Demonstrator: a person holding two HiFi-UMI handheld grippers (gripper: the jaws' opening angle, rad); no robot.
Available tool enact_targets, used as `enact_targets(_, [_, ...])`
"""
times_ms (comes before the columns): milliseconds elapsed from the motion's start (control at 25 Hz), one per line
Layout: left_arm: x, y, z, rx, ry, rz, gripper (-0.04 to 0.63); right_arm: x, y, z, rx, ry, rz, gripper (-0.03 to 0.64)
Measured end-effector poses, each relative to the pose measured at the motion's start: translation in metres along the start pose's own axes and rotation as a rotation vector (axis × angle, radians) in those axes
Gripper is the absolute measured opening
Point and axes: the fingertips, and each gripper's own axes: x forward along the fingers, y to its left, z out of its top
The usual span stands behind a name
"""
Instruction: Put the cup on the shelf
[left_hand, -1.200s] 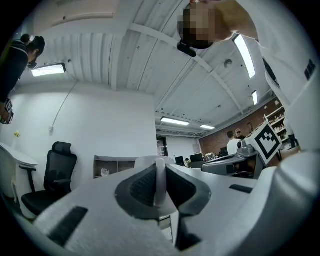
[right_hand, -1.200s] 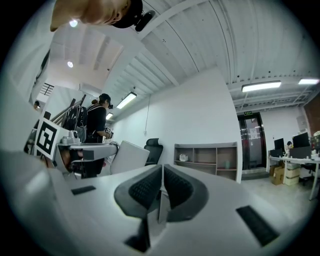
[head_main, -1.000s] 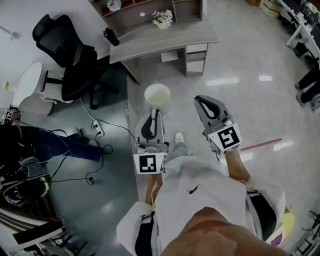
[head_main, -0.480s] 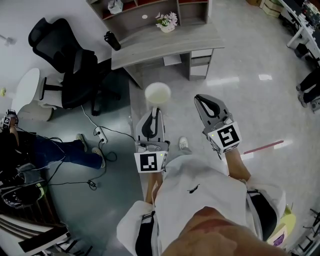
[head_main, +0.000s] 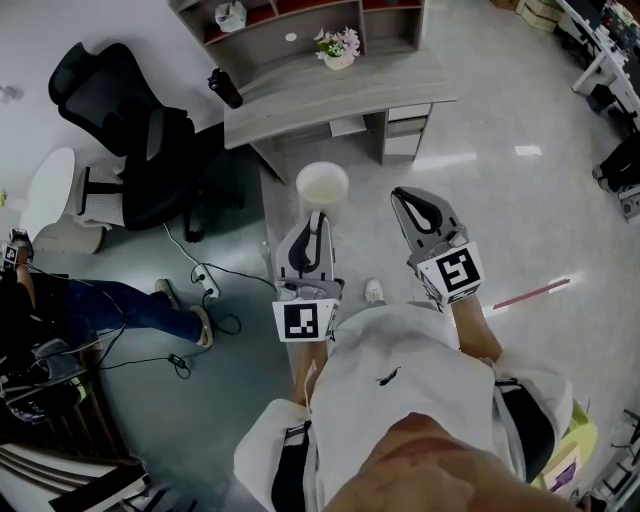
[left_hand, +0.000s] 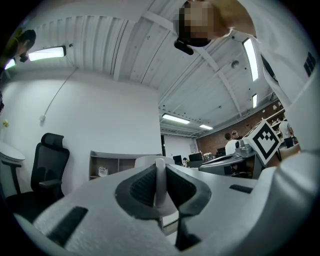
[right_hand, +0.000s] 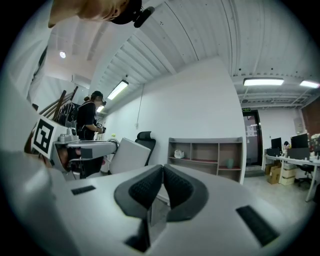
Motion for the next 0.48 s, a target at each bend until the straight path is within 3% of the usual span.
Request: enact_targets(480, [0.035, 0.030, -0.005, -0.051, -0.017, -0.036, 0.052, 0.044, -0.008, 0.003, 0.002, -0.005, -0.029, 0.035])
